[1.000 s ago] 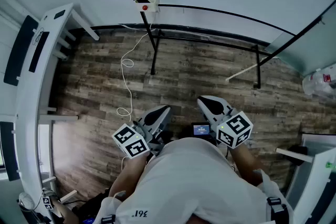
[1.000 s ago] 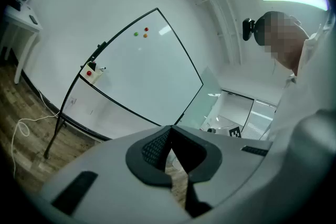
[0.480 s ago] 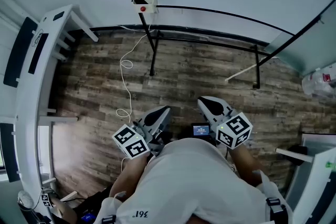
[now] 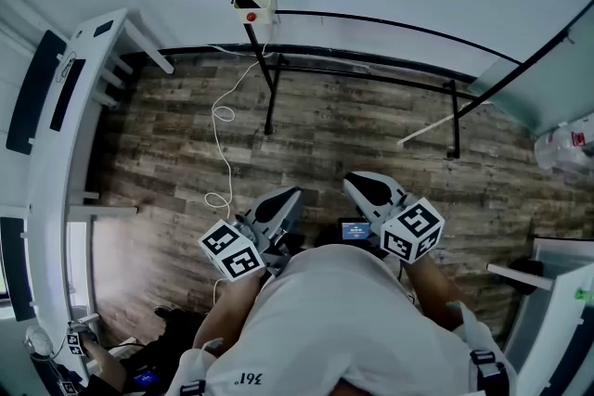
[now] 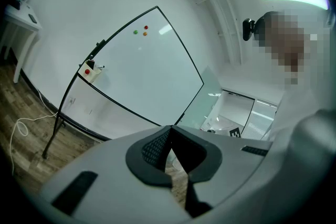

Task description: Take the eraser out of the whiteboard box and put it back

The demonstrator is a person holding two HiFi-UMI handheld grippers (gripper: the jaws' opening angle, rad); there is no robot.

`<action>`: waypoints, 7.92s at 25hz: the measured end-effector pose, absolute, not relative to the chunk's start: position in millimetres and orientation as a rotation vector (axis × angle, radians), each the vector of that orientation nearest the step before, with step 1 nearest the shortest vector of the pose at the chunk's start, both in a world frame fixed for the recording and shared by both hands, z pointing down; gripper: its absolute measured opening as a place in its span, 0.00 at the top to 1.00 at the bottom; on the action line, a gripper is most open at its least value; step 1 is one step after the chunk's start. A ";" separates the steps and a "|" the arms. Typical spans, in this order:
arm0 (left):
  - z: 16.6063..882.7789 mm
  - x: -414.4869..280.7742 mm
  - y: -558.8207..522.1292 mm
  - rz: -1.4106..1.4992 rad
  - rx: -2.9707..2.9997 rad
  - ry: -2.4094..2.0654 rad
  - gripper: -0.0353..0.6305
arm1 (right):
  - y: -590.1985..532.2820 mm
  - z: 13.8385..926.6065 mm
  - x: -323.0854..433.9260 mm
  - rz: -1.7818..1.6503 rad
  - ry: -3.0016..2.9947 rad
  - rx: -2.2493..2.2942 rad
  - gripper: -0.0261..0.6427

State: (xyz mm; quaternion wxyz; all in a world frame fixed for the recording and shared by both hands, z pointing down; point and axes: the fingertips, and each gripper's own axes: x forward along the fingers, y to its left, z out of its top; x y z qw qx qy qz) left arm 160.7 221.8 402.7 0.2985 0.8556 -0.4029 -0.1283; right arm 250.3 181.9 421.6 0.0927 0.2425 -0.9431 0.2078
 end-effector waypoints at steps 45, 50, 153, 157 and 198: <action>401.1 -56.1 64.0 -0.312 2.296 -0.970 0.94 | 15.3 425.7 61.7 0.643 -2.716 0.927 0.82; 402.8 -78.0 45.1 -0.300 2.298 -0.954 0.94 | -5.4 422.0 44.9 0.632 -2.704 0.980 0.82; 482.4 -95.3 -192.3 -0.209 2.212 -1.116 0.85 | -321.1 479.8 -111.5 -0.102 -2.286 0.500 0.67; 483.7 -94.4 -191.4 -0.208 2.208 -1.112 0.85 | -319.8 478.7 -111.4 -0.115 -2.286 0.492 0.67; 444.1 -100.8 -183.1 -0.236 2.269 -1.171 0.85 | -306.6 413.6 -91.5 -0.173 -2.431 0.653 0.69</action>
